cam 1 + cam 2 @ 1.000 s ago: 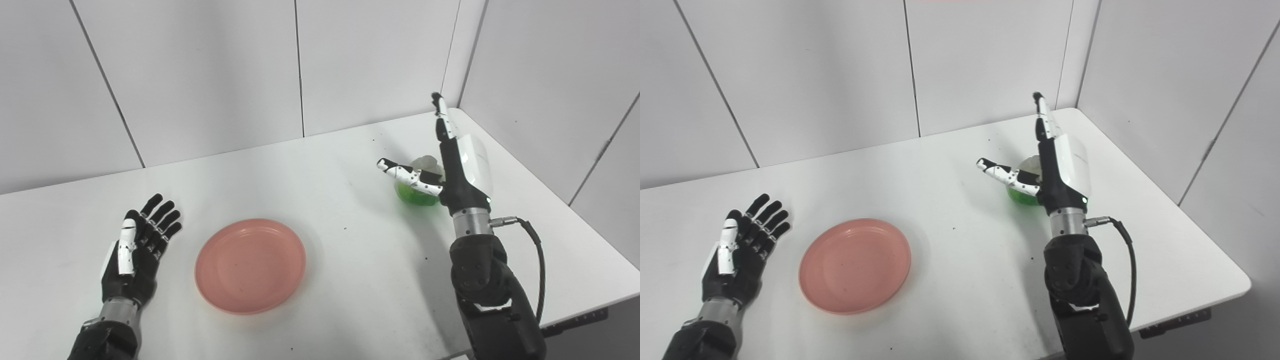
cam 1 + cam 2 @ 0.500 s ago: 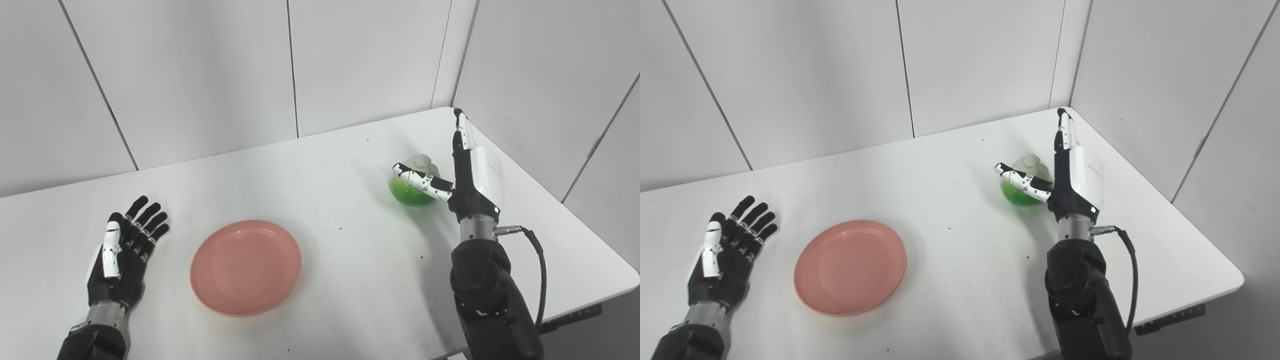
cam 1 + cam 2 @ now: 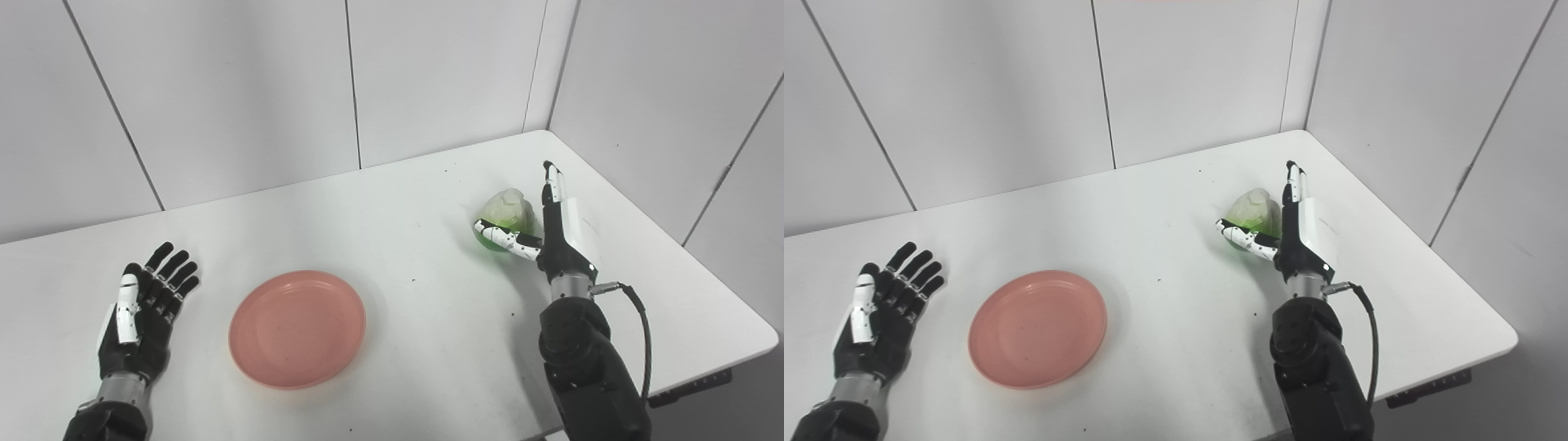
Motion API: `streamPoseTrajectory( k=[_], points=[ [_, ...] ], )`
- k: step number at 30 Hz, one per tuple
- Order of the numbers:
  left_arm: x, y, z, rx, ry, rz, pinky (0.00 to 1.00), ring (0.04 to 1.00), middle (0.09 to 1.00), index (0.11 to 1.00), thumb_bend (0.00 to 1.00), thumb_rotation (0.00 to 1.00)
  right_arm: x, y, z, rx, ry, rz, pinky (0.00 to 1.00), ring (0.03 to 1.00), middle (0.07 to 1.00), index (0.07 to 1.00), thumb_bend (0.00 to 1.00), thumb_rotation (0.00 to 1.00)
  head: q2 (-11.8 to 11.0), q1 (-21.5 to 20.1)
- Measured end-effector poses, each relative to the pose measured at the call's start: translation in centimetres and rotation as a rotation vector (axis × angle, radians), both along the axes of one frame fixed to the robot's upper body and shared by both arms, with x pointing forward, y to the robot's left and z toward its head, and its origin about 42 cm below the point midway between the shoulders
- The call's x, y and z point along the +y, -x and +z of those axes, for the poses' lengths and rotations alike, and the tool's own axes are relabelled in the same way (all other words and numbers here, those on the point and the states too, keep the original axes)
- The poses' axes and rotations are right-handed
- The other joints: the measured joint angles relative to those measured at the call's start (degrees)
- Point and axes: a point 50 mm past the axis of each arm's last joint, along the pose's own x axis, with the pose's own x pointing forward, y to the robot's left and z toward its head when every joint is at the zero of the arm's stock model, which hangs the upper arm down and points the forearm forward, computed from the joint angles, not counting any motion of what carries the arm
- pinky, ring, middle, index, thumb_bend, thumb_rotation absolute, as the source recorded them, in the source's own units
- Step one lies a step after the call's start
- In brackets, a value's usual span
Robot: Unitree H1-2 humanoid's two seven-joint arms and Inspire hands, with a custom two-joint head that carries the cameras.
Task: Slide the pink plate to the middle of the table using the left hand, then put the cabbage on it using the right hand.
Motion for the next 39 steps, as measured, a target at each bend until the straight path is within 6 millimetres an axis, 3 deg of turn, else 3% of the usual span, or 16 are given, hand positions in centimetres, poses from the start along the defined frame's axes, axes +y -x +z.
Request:
streamPoseTrajectory(
  k=[7,16,39],
  points=[
    [0.7,0.1,0.0,-0.002,-0.010,0.002,0.87,0.840,0.843,0.827,0.40,1.00,0.1,-0.9,-0.9,0.028,-0.022,-0.003,0.78,0.940,1.000,1.000,1.00,0.52,0.4,-0.4],
    [1.0,0.2,0.1,-0.001,0.001,0.002,0.86,0.841,0.845,0.826,0.41,1.00,0.4,-2.6,-0.4,0.009,-0.030,-0.010,0.75,0.933,1.000,1.000,1.00,0.51,1.1,-0.6],
    [1.6,1.2,0.3,0.003,-0.005,-0.007,0.85,0.837,0.842,0.821,0.41,1.00,0.0,-3.9,-1.0,0.064,-0.080,-0.063,0.72,0.927,1.000,1.000,1.00,0.47,2.2,-1.1]
  ],
)
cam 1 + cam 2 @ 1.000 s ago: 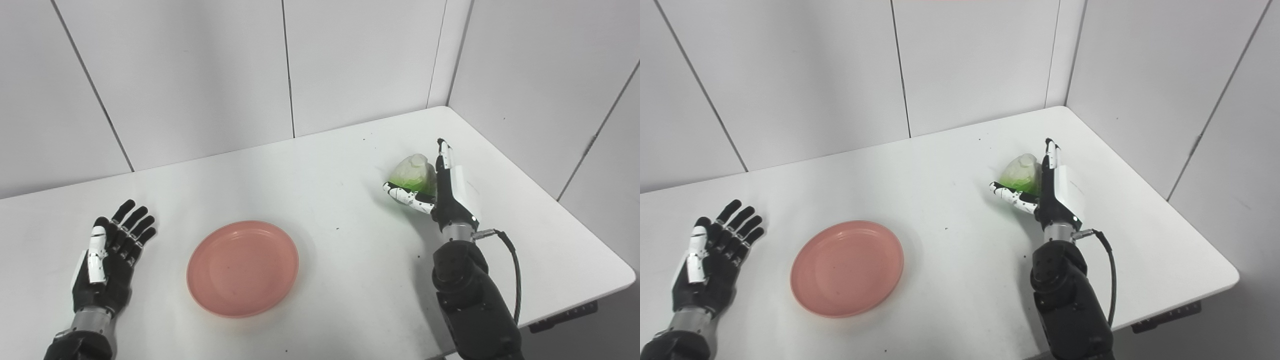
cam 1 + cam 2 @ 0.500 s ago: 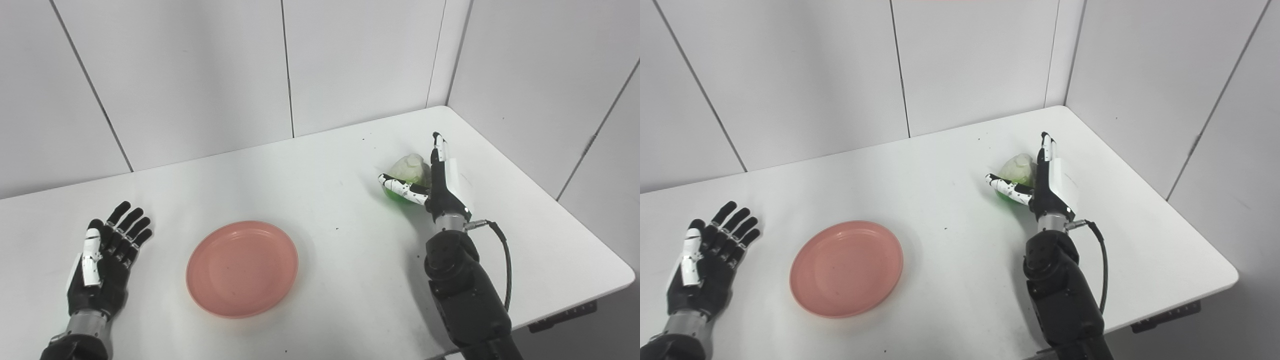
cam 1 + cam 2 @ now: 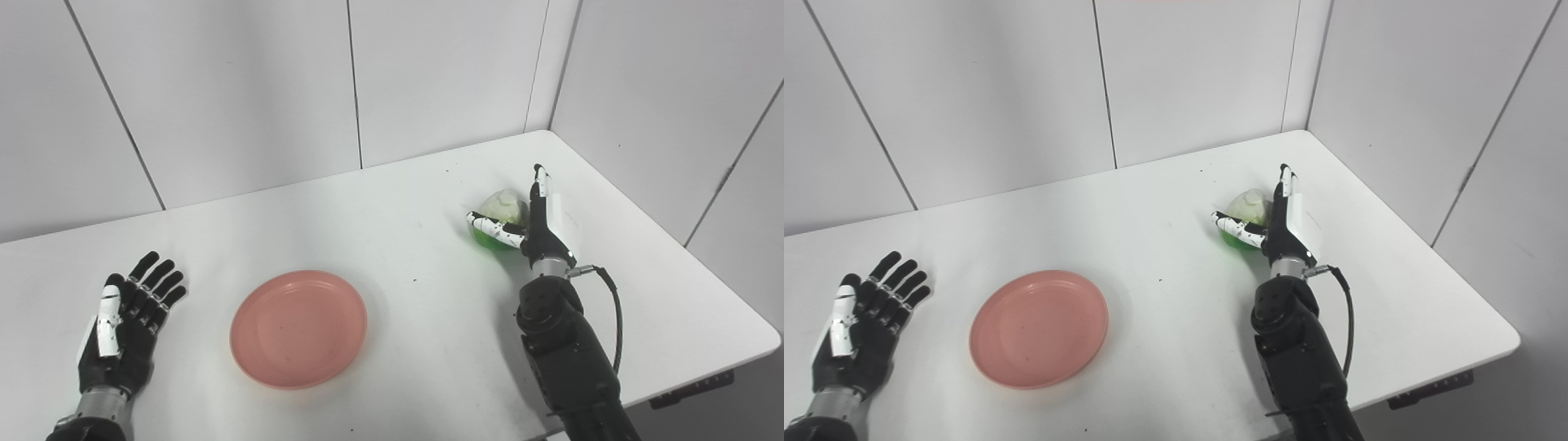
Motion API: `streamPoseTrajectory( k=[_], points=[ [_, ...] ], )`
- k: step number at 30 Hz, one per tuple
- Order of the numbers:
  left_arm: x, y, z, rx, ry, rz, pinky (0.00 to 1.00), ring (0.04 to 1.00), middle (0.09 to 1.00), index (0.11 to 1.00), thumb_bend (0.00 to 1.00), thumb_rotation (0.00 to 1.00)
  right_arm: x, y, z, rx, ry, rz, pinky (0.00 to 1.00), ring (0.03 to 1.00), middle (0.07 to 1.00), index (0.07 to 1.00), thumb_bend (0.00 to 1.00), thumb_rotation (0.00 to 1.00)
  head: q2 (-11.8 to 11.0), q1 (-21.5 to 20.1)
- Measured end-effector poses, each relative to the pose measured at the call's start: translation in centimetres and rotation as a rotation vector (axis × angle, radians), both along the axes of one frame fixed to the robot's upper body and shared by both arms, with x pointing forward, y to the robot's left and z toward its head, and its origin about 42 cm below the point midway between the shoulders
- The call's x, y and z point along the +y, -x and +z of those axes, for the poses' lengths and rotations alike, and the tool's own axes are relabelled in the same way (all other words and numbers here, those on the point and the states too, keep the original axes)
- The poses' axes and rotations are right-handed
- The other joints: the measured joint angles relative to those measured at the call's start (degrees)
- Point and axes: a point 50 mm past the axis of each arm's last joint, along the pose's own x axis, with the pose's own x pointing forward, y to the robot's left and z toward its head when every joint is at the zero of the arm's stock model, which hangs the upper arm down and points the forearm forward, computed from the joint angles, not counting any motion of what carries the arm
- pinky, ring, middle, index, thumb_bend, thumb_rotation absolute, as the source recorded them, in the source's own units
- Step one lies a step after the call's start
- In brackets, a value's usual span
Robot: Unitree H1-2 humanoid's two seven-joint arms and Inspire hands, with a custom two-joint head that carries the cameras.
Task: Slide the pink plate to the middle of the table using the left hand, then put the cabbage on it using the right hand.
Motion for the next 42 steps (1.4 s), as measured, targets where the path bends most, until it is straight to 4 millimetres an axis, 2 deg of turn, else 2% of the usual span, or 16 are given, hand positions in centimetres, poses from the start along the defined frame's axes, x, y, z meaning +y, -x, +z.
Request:
streamPoseTrajectory(
  k=[7,12,21,27,33,35,36,39,40,42],
  points=[
    [0.1,0.1,0.0,0.000,-0.003,-0.003,0.85,0.838,0.844,0.824,0.41,1.00,0.0,-0.2,-0.2,0.037,0.003,0.017,0.66,0.894,1.000,1.000,1.00,0.45,0.3,0.0],
    [0.1,0.1,0.0,0.000,-0.004,-0.004,0.85,0.840,0.842,0.821,0.41,1.00,0.1,-0.5,-0.4,0.071,0.016,0.036,0.69,0.896,1.000,1.000,1.00,0.45,0.4,0.0],
    [0.1,0.2,0.0,-0.001,0.004,-0.007,0.86,0.841,0.847,0.826,0.42,1.00,0.0,-1.1,-0.3,0.111,0.054,0.050,0.68,0.889,1.000,1.000,1.00,0.44,0.6,-0.1],
    [0.3,0.3,0.0,0.000,-0.001,-0.010,0.86,0.842,0.846,0.825,0.42,1.00,0.1,-1.8,0.0,0.129,0.063,0.062,0.70,0.896,0.994,1.000,1.00,0.40,0.7,0.0],
    [0.4,0.3,0.1,-0.001,-0.009,-0.022,0.85,0.841,0.846,0.827,0.42,1.00,0.3,-2.1,0.0,0.131,0.058,0.063,0.71,0.883,0.959,0.981,1.00,0.30,0.8,0.0],
    [0.4,0.3,0.1,-0.001,-0.009,-0.023,0.86,0.843,0.848,0.829,0.42,1.00,0.3,-2.2,0.0,0.132,0.061,0.061,0.66,0.809,0.890,0.917,0.99,0.21,1.0,0.0],
    [0.4,0.3,0.1,-0.001,-0.009,-0.023,0.86,0.843,0.848,0.829,0.42,1.00,0.4,-2.3,-0.1,0.134,0.065,0.059,0.65,0.804,0.883,0.909,0.98,0.21,1.0,0.0],
    [0.4,0.3,0.1,-0.002,-0.009,-0.025,0.86,0.845,0.850,0.831,0.43,1.00,0.4,-2.6,-0.1,0.133,0.089,0.045,0.58,0.699,0.768,0.823,0.94,0.09,1.0,0.0],
    [0.4,0.3,0.1,-0.002,-0.009,-0.028,0.86,0.847,0.851,0.833,0.43,1.00,0.5,-2.8,0.0,0.129,0.091,0.041,0.52,0.611,0.681,0.742,0.91,0.04,1.1,-0.1],
    [0.4,0.3,0.0,-0.002,-0.009,-0.031,0.86,0.850,0.852,0.834,0.42,1.00,0.5,-3.0,-0.2,0.122,0.105,0.024,0.47,0.529,0.594,0.630,0.86,0.01,1.1,0.0]
  ],
)
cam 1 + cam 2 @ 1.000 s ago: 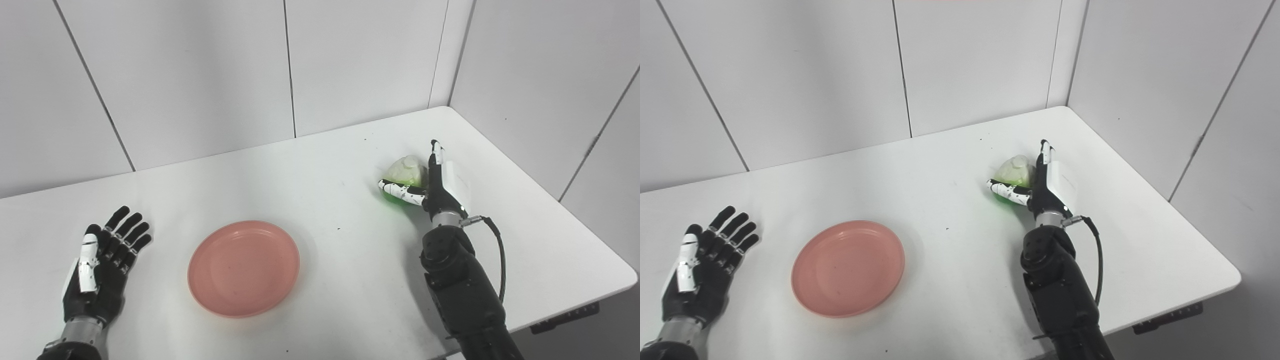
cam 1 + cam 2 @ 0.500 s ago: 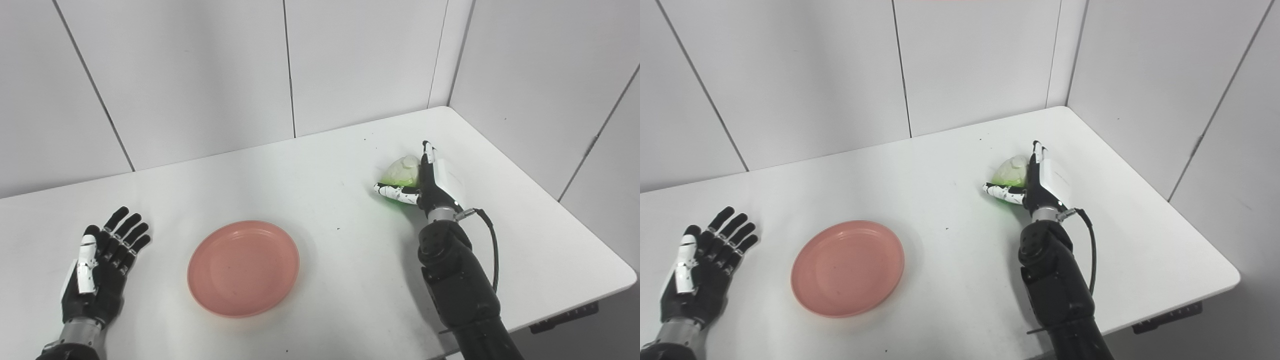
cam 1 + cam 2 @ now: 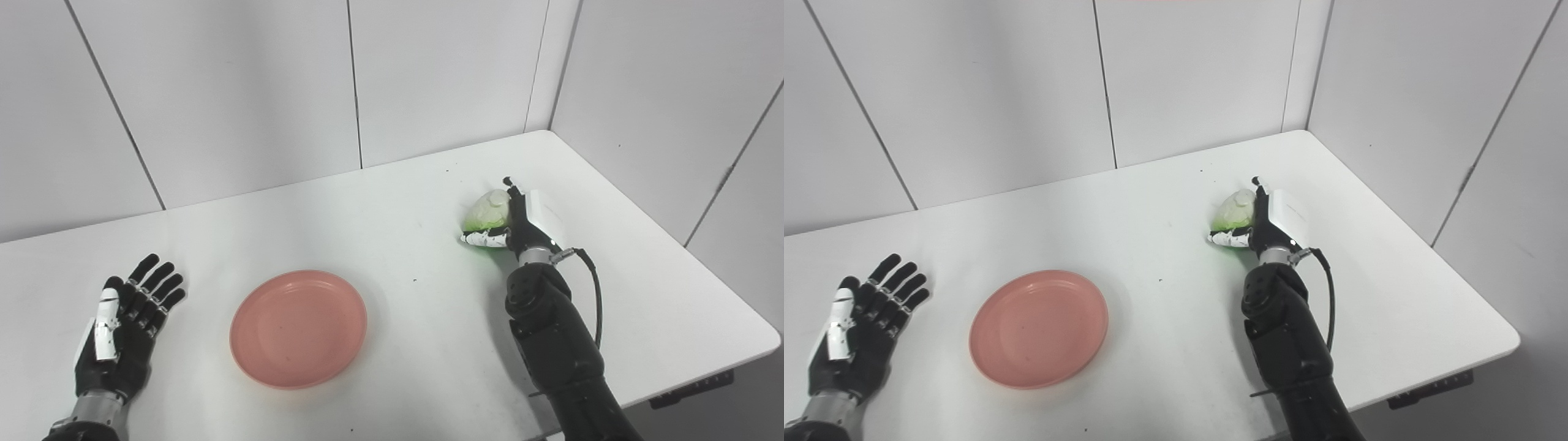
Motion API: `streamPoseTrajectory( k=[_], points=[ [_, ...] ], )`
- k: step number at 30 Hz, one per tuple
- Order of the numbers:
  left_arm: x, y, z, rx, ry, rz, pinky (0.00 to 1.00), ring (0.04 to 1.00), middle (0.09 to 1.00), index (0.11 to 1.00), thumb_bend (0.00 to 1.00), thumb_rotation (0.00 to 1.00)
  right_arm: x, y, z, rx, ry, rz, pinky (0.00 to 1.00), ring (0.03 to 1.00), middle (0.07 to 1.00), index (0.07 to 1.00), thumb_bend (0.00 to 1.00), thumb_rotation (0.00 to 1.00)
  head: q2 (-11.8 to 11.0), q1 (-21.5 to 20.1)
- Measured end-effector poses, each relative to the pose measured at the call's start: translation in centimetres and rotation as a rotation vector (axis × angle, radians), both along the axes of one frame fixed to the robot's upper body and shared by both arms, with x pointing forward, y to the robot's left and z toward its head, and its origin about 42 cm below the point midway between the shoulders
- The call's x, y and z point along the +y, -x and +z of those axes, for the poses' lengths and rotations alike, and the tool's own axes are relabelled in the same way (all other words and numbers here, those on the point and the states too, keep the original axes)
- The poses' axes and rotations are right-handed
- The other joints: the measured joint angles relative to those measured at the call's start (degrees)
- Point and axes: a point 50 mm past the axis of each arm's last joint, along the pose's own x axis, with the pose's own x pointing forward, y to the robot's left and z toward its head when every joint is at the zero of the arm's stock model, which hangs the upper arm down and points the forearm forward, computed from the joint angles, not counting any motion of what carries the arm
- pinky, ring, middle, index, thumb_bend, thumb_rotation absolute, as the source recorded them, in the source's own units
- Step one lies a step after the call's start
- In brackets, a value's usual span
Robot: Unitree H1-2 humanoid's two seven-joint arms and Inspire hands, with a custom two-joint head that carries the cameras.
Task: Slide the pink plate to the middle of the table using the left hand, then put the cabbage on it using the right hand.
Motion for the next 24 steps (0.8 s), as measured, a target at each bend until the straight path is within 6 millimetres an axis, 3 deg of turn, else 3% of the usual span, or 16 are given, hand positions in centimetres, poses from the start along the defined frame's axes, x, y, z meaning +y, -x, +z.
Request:
streamPoseTrajectory(
  k=[1,2,5,20,24],
  points=[
    [0.01,0.00,0.00,0.000,0.000,-0.001,0.86,0.849,0.852,0.833,0.43,1.00,-0.02,-0.07,-0.05,-0.004,0.006,-0.004,0.44,0.498,0.568,0.590,0.79,0.00,0.0,0.0],
    [0.02,0.00,0.02,-0.001,0.000,-0.001,0.86,0.846,0.849,0.830,0.43,1.00,0.01,-0.11,-0.09,-0.009,0.010,-0.002,0.40,0.437,0.523,0.521,0.61,0.00,0.0,0.0],
    [0.01,0.01,0.05,0.004,0.000,-0.003,0.86,0.840,0.846,0.828,0.43,1.00,-0.12,-0.30,-0.27,-0.032,0.043,0.012,0.38,0.423,0.506,0.489,0.54,0.00,0.0,0.0],
    [-0.14,0.24,0.09,0.006,-0.004,-0.007,0.86,0.847,0.849,0.833,0.43,1.00,-0.18,-0.34,-0.61,-0.072,0.003,0.006,0.33,0.382,0.478,0.534,0.51,0.00,-0.2,1.4],
    [-0.39,0.46,0.07,0.003,-0.005,-0.012,0.86,0.852,0.853,0.840,0.43,1.00,-0.03,0.44,-0.43,-0.095,-0.027,0.017,0.34,0.379,0.483,0.542,0.51,0.00,-0.3,2.9]
  ],
)
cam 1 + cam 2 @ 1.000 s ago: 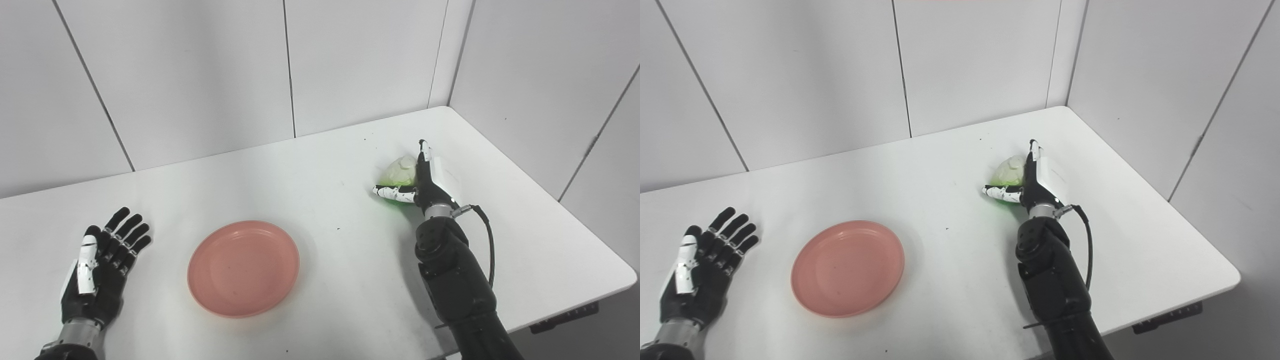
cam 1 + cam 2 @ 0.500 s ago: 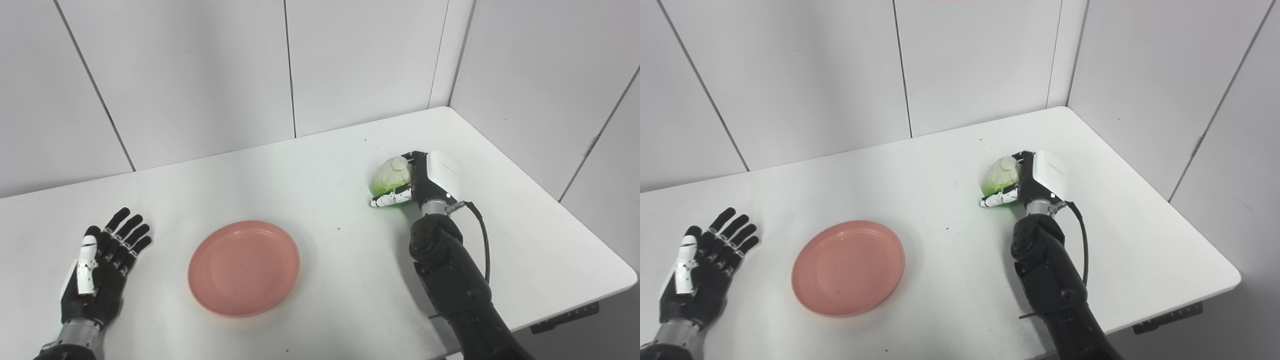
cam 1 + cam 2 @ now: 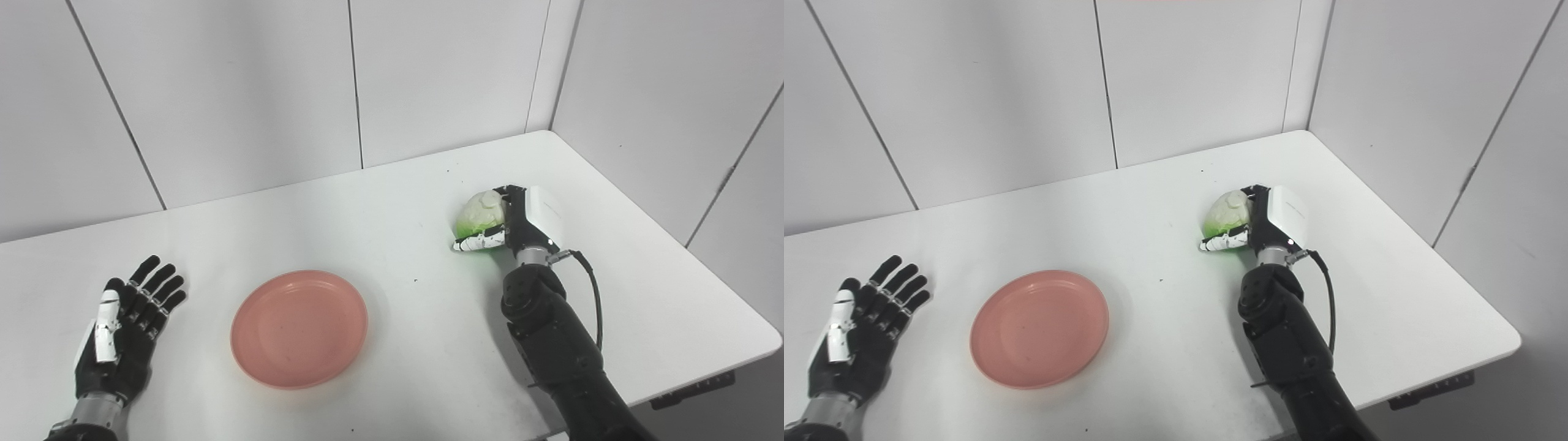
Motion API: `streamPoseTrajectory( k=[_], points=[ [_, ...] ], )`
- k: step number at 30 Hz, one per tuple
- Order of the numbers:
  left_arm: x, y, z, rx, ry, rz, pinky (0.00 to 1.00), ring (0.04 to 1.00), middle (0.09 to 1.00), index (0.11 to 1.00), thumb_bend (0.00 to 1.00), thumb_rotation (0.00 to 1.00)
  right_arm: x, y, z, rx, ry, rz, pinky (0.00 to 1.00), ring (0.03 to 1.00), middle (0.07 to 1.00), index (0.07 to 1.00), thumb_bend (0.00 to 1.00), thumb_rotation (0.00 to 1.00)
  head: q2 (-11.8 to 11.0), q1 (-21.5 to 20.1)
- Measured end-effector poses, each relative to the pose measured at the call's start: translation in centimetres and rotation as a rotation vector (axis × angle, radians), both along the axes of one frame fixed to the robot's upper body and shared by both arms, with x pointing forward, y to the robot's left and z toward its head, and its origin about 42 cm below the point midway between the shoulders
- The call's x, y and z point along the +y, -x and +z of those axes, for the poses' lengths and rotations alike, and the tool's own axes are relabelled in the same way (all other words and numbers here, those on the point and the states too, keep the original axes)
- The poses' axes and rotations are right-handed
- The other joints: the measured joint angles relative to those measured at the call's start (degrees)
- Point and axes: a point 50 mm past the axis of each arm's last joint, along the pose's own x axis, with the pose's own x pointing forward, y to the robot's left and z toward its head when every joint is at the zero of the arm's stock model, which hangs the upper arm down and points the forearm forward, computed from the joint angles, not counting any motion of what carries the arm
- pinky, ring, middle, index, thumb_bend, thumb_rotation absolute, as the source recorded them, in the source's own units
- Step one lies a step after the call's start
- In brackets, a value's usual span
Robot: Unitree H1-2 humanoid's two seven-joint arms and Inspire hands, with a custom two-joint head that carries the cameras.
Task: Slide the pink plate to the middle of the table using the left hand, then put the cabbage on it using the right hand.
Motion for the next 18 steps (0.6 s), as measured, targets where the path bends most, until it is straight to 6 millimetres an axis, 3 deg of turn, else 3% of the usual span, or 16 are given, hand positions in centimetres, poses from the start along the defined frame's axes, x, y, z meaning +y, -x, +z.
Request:
streamPoseTrajectory(
  k=[9,18],
  points=[
    [-1.1,0.2,-0.2,-0.008,0.004,-0.015,0.87,0.865,0.871,0.854,0.45,1.00,2.4,1.1,4.3,-0.115,0.004,0.080,0.38,0.395,0.482,0.520,0.52,0.00,-0.4,3.6],
    [-3.6,0.7,0.0,-0.019,-0.028,-0.004,0.86,0.859,0.865,0.849,0.44,1.00,5.9,1.9,6.1,-0.140,0.006,0.214,0.35,0.385,0.481,0.534,0.52,0.00,-0.4,9.0]
  ],
)
